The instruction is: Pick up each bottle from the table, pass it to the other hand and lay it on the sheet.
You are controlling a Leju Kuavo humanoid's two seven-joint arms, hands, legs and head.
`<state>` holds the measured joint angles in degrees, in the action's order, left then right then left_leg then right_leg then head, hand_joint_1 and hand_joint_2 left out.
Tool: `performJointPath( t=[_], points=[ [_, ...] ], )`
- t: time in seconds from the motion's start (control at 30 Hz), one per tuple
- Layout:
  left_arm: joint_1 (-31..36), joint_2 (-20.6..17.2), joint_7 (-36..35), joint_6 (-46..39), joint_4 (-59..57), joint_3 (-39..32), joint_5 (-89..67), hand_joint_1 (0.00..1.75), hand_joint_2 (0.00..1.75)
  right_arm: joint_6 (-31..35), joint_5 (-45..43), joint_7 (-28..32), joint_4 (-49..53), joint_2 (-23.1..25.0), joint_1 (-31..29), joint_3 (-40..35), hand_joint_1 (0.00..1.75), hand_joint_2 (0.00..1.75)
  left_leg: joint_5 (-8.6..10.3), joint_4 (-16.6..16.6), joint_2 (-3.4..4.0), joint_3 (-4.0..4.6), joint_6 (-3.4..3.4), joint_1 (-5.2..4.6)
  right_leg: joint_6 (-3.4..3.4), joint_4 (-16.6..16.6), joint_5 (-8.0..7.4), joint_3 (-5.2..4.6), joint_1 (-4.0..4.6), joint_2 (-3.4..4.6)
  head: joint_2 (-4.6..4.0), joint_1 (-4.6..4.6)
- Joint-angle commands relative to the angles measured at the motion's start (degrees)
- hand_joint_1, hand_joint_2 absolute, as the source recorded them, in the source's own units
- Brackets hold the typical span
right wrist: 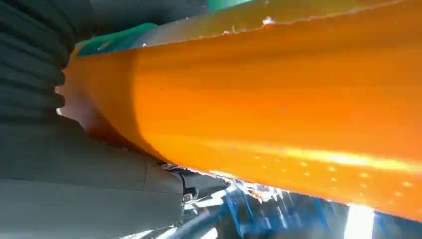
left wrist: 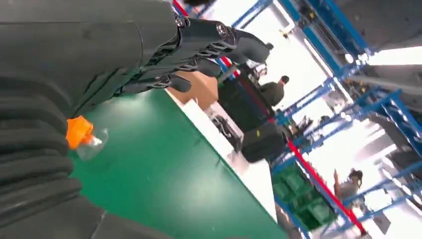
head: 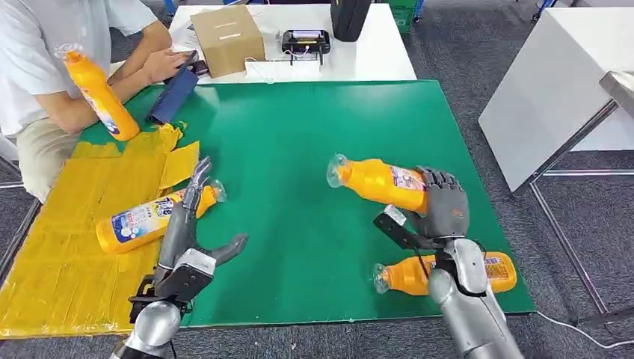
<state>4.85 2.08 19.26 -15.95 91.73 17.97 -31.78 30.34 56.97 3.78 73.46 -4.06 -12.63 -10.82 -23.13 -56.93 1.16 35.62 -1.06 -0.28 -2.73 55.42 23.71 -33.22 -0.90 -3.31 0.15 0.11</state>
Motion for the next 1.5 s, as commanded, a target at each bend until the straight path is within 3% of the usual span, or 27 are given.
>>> performJointPath(
  t=[0.03,0.17,0.3,0.4,1.0,1.23,1.5],
  points=[
    [0.8,-0.4,-0.2,0.4,0.0,1.9,0.3,0.0,1.75,2.3,-4.6,2.2,19.4,5.9,5.6,-1.7,1.75,1.75,-0.12,-0.1,-0.09,-0.13,0.08,0.05,0.11,0.0,0.14,0.15,0.01,0.17,0.0,0.04],
    [1.2,-0.6,-0.1,1.5,-0.2,2.5,1.3,0.0,1.75,-4.1,-14.3,5.9,18.1,7.1,5.0,-5.3,1.75,1.75,-0.1,-0.1,0.0,-0.11,0.07,0.05,0.13,0.0,0.1,0.13,-0.01,0.26,0.0,0.04],
    [2.5,-0.6,1.1,2.4,-0.1,3.5,4.9,0.0,1.75,-14.6,-25.3,7.8,9.0,10.5,2.7,-12.2,1.75,1.75,-0.1,0.0,0.11,-0.17,0.11,0.02,0.17,0.0,0.05,0.15,-0.03,0.42,0.0,0.04],
    [3.6,-1.3,1.6,5.0,0.6,4.4,9.4,0.0,1.75,-16.6,-28.4,10.8,0.6,12.6,0.6,-18.2,1.75,1.75,-0.06,0.0,0.14,-0.16,0.1,0.03,0.14,-0.1,-0.03,0.1,0.0,0.37,0.0,0.02],
    [6.0,-2.3,2.9,8.2,-1.6,7.9,13.8,0.0,1.75,-17.0,-33.3,13.2,-11.5,15.7,-4.2,-26.3,1.75,1.75,-0.08,0.0,-0.03,-0.24,0.12,0.1,0.2,-0.1,0.08,0.24,0.02,0.31,0.0,0.04],
    [5.1,-2.6,3.4,0.4,-5.4,10.2,2.9,0.0,1.75,-15.4,-37.4,13.6,-7.5,14.6,-3.5,-24.7,1.75,1.75,-0.12,0.1,-0.08,-0.34,0.12,0.09,0.2,-0.1,0.13,0.35,0.01,0.32,0.0,0.04],
    [3.8,-3.2,3.3,-1.6,-9.0,10.9,-1.6,0.0,1.75,-14.9,-38.8,13.7,-2.3,13.8,-2.0,-23.1,1.75,1.75,-0.08,0.0,-0.09,-0.22,0.09,0.07,0.17,-0.1,0.09,0.23,-0.01,0.23,0.0,0.04]
  ],
)
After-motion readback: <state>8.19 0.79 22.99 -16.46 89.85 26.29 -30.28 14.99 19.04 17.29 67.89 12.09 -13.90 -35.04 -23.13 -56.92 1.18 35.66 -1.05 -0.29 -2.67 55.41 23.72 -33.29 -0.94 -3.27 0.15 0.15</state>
